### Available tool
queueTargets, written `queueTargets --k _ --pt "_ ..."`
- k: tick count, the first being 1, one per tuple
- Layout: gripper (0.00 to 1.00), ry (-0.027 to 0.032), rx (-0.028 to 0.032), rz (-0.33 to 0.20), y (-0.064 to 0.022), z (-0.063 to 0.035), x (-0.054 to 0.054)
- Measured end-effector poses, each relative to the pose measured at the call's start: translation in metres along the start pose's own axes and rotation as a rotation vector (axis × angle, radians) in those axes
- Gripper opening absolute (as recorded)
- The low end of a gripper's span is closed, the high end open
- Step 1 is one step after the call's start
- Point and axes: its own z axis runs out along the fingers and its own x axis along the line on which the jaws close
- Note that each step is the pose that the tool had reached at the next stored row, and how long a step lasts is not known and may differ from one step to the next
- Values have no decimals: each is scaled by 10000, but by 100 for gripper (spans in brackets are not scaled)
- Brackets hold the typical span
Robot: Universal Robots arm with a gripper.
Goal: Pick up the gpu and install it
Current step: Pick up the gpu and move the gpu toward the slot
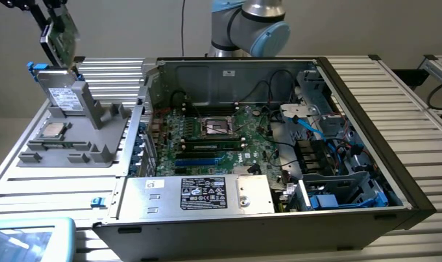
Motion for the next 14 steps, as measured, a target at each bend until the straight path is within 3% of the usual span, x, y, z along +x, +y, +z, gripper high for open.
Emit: queueTargets --k 14 --pt "28 134 -32 -1983 8 -125 -2"
